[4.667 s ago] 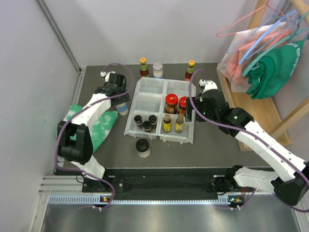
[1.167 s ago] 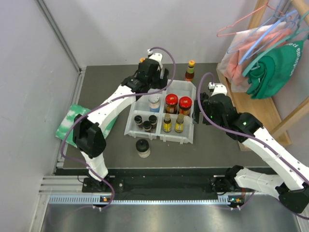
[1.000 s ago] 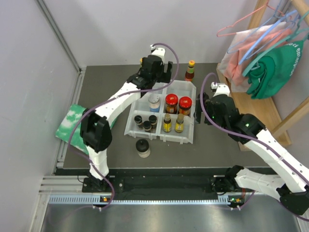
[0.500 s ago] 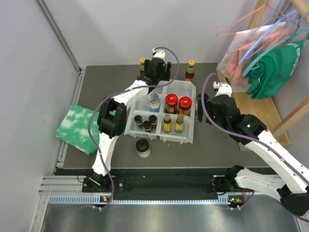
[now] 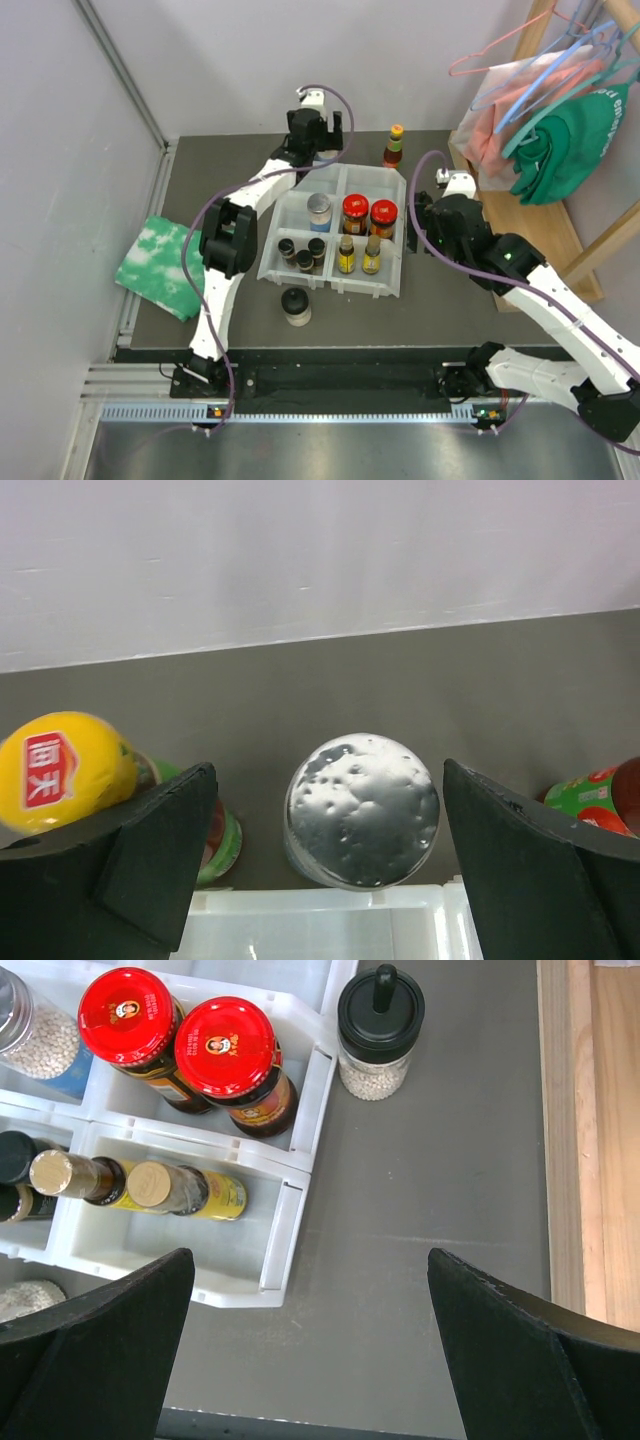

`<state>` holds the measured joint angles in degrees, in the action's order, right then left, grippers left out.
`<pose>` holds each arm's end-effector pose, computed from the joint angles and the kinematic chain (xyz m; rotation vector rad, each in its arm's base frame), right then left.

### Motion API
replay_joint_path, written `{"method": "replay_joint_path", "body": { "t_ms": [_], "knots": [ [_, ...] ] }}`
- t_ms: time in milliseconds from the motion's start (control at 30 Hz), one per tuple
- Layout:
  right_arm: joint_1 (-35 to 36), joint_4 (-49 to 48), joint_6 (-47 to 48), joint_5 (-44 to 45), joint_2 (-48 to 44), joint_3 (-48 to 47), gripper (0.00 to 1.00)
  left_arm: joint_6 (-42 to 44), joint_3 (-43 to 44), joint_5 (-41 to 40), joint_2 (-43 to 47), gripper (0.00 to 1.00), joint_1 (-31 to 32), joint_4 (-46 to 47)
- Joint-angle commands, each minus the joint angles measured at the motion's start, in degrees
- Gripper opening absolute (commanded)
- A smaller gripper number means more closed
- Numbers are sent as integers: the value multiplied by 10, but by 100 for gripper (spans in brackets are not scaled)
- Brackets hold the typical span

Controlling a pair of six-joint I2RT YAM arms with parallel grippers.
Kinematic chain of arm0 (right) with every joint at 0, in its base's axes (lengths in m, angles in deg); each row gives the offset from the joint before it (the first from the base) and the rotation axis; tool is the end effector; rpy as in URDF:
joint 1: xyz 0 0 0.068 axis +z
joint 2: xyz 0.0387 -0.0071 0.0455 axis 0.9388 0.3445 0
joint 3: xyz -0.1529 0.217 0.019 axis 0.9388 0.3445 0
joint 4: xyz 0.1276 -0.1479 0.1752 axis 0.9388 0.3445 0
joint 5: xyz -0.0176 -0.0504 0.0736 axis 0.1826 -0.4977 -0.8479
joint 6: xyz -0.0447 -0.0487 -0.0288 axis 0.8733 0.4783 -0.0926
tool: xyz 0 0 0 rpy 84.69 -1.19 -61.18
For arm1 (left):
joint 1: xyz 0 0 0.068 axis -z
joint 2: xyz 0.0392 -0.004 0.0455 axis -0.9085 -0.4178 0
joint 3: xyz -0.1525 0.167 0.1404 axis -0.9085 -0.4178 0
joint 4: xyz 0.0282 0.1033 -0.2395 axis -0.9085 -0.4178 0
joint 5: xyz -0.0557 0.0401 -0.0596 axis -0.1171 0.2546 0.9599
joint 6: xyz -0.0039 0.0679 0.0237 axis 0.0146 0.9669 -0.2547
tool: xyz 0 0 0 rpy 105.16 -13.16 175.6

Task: Organize the condiment bottles
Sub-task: Pick up the bottle from the corner of the board, then place the bottle in the storage box.

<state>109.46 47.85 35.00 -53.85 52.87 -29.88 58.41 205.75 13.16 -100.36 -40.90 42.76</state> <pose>0.1835 0.1179 0.3393 -0.0449 2.1712 0.1254 0.5305 -0.2275 0.2491 0.0744 1.8426 -0.2484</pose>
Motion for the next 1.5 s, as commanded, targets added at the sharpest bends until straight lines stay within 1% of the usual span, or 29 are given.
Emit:
{"method": "replay_joint_path", "body": {
  "t_ms": [0,233,267,367,400,500,533,600,633,700,733,967,1200,1333,1433,1467],
  "knots": [
    [-1,-4,7,12,3,-17,99,-4,29,39,-16,99,-1,35],
    [-2,-8,7,12,11,-13,99,-10,27,40,-30,99,0,34],
    [-2,-11,8,11,13,-13,99,-10,25,40,-31,97,0,32],
    [-3,-11,9,11,13,-11,99,-12,25,40,-32,79,0,34],
    [-3,-12,8,10,13,-10,99,-11,25,40,-30,70,0,35],
    [-3,-13,10,10,12,-7,99,-10,24,43,-25,51,1,37],
    [-2,-13,10,10,11,-6,99,-9,24,46,-23,38,1,37],
    [-3,-14,10,8,11,-4,99,-7,24,50,-18,26,2,37],
    [-4,-14,10,9,11,-4,99,-5,24,53,-16,14,3,38],
    [-4,-16,11,8,10,-4,99,0,24,52,-9,3,6,36],
    [-4,-16,11,10,10,-3,99,1,24,52,-6,0,9,35],
    [-7,-19,12,10,6,-3,99,14,25,29,42,0,28,47],
    [-6,-20,7,1,3,-5,99,13,24,24,105,0,35,62],
    [-6,-18,3,-2,1,-6,99,15,13,7,142,0,39,47],
    [-6,-18,1,-2,-1,-7,99,1,-27,-11,194,0,42,20],
    [-7,-17,1,-2,-2,-7,99,-14,-44,-11,227,0,42,-14]
  ]
}}
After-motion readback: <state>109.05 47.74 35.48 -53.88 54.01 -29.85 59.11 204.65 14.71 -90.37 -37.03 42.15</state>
